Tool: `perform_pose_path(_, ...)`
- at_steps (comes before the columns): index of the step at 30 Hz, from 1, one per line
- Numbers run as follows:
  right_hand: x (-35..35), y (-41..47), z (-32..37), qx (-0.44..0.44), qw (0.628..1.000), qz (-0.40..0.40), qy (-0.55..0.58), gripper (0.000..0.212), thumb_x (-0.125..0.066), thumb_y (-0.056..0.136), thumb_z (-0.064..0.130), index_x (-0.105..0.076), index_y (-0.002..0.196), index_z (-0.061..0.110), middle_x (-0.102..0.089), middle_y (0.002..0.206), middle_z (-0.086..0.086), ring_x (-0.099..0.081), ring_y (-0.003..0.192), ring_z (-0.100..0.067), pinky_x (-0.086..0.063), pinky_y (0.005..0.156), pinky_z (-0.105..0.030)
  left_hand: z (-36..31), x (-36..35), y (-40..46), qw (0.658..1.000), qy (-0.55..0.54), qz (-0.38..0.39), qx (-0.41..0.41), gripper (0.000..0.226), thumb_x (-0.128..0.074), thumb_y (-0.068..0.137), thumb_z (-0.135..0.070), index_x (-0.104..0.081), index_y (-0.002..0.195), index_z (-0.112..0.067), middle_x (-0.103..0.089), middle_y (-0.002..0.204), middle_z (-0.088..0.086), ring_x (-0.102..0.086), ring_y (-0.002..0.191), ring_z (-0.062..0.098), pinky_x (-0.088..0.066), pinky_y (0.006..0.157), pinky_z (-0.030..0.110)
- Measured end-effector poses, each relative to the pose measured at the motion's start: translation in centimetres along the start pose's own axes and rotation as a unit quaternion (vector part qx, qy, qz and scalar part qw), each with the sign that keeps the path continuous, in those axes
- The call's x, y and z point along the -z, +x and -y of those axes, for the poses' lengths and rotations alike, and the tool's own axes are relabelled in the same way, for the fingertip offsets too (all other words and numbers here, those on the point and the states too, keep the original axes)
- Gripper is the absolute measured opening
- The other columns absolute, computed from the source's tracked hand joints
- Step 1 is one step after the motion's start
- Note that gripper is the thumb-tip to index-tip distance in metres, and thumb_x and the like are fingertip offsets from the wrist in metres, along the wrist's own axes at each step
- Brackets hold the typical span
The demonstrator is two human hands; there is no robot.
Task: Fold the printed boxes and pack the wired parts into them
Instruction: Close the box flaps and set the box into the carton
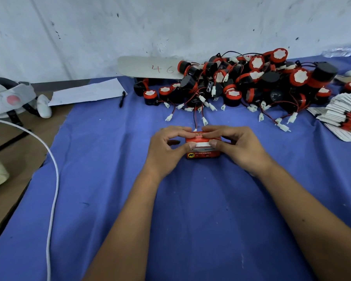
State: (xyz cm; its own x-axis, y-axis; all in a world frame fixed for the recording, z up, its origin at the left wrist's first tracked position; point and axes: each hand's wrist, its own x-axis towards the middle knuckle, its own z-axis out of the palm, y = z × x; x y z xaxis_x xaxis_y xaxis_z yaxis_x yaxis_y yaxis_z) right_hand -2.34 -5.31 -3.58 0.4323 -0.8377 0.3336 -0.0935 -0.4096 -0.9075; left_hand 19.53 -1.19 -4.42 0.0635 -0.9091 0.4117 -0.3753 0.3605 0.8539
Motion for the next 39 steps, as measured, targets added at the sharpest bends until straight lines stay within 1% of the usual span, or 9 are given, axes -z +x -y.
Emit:
perform_pose_path(4,-0.2,0.3,-0.4,0.017,1.000,-0.004,-0.014,0.021,-0.072,0.091,0.003,-0.079,0.109,0.008,-0.072,0.124,0.002,-0.063,0.123,-0.010,-0.054,0.102,-0.034,-0.2,-0.3,-0.3,0.992,-0.125,0.013,0.013,0.025,-0.074,0.088,0.007,-0.081,0.099,-0.014,-0.078,0.111,0.001,-0.071,0.113,0.015,-0.058,0.090,0.030)
perform_pose_path(7,-0.2,0.4,-0.6,0.018,1.000,-0.012,-0.021,0.021,-0.076,0.088,0.009,-0.080,0.108,0.012,-0.074,0.121,0.005,-0.063,0.122,-0.007,-0.054,0.101,-0.030,-0.3,-0.2,-0.3,0.991,-0.132,0.006,0.010,0.027,-0.073,0.089,0.007,-0.081,0.095,-0.018,-0.080,0.106,-0.008,-0.073,0.109,0.012,-0.057,0.084,0.021)
perform_pose_path(12,0.1,0.5,-0.6,0.010,1.000,0.000,-0.024,0.020,-0.075,0.090,0.011,-0.081,0.107,0.019,-0.075,0.117,0.011,-0.062,0.122,-0.003,-0.052,0.102,-0.025,-0.3,-0.1,-0.3,0.995,-0.101,0.009,0.006,0.030,-0.074,0.090,0.002,-0.081,0.094,-0.028,-0.079,0.106,-0.011,-0.073,0.109,0.009,-0.058,0.084,0.022)
perform_pose_path(16,0.4,0.5,-0.5,0.017,0.998,0.032,-0.049,0.023,-0.070,0.094,0.010,-0.079,0.112,0.022,-0.073,0.118,0.018,-0.059,0.126,0.000,-0.047,0.104,-0.019,-0.2,0.1,-0.4,0.994,-0.104,0.019,0.021,0.028,-0.075,0.089,0.004,-0.081,0.090,-0.024,-0.079,0.108,-0.006,-0.073,0.109,0.012,-0.058,0.085,0.024)
perform_pose_path(23,0.8,0.0,-0.3,-0.013,0.995,0.088,-0.051,0.038,-0.056,0.100,-0.003,-0.073,0.125,0.020,-0.059,0.143,0.011,-0.047,0.137,0.001,-0.045,0.109,-0.022,0.3,-0.4,-0.4,1.000,-0.023,0.003,-0.011,0.021,-0.087,0.078,0.002,-0.079,0.095,-0.006,-0.076,0.115,0.003,-0.070,0.114,0.019,-0.056,0.100,0.047)
perform_pose_path(28,0.4,-0.6,-0.5,0.038,0.994,-0.052,-0.086,0.016,-0.075,0.087,-0.002,-0.080,0.099,0.008,-0.074,0.118,0.003,-0.068,0.114,-0.004,-0.059,0.092,-0.030,0.6,-1.0,-0.2,0.997,0.044,0.002,-0.055,0.026,-0.086,0.077,0.002,-0.079,0.101,-0.008,-0.074,0.118,0.001,-0.065,0.120,0.026,-0.051,0.103,0.052)
perform_pose_path(33,0.0,-0.9,-0.5,0.103,0.980,-0.069,-0.154,0.015,-0.075,0.086,-0.005,-0.080,0.095,0.006,-0.073,0.112,0.004,-0.068,0.112,-0.004,-0.060,0.072,-0.024,0.3,-1.2,-0.3,0.995,0.079,-0.002,-0.068,0.023,-0.083,0.077,0.005,-0.080,0.097,-0.007,-0.075,0.115,0.000,-0.065,0.118,0.020,-0.051,0.103,0.047)
perform_pose_path(36,0.1,-1.3,-0.6,0.141,0.970,-0.057,-0.192,0.017,-0.074,0.086,-0.007,-0.079,0.096,0.005,-0.070,0.114,0.008,-0.064,0.121,-0.007,-0.061,0.074,-0.024,-0.1,-1.1,-0.3,0.986,0.135,-0.012,-0.101,0.015,-0.085,0.077,0.000,-0.078,0.088,-0.008,-0.076,0.112,-0.002,-0.060,0.123,0.021,-0.046,0.106,0.035)
perform_pose_path(39,0.4,-1.5,-0.7,0.161,0.959,-0.043,-0.230,0.014,-0.078,0.087,0.004,-0.080,0.100,0.008,-0.069,0.121,0.004,-0.062,0.126,-0.012,-0.059,0.093,-0.032,-0.6,-1.3,-0.4,0.982,0.152,-0.008,-0.109,0.014,-0.086,0.077,-0.003,-0.075,0.081,-0.009,-0.076,0.114,-0.002,-0.057,0.129,0.021,-0.044,0.108,0.031)
